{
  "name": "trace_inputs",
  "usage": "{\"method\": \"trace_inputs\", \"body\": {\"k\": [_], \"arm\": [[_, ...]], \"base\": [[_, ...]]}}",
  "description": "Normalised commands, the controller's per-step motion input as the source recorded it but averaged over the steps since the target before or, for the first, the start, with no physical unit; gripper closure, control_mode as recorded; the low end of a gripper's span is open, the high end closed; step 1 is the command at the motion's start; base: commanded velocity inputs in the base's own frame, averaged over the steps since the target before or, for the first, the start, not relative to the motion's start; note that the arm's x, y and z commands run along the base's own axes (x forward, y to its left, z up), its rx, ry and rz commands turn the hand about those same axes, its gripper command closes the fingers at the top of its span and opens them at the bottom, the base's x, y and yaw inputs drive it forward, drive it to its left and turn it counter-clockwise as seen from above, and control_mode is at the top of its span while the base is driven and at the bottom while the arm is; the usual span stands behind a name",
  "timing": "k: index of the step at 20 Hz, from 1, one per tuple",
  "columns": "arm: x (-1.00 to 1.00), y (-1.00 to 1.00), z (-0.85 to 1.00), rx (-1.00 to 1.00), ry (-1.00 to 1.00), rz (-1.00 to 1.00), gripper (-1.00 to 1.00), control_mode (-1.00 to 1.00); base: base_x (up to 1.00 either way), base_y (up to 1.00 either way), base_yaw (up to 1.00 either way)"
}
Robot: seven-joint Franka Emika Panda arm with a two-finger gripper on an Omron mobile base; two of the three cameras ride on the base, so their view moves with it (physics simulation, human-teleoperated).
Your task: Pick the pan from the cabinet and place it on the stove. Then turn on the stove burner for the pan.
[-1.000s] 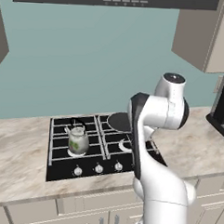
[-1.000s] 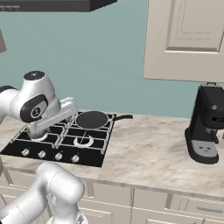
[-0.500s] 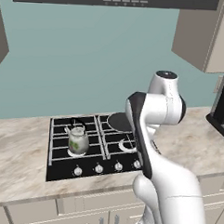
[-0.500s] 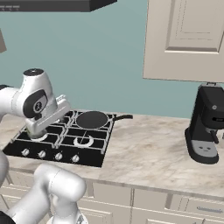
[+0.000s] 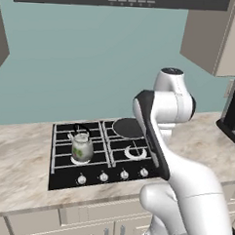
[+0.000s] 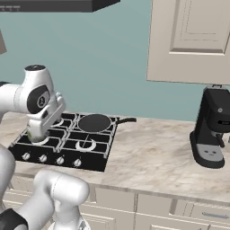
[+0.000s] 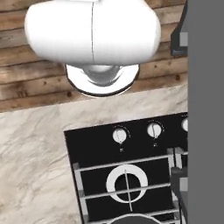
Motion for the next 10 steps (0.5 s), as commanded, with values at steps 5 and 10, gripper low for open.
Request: {"method": "trace_inputs", "body": {"k": [5, 10], "arm": [[-0.07, 0.01, 0.0, -0.08, 0.0, 0.37, -1.0, -1.0], [-0.06, 0.01, 0.0, -0.07, 0.0, 0.38, -1.0, -1.0]], "base": [[0.0, 0.0, 0.0], [0.0, 0.0, 0.0]]}}
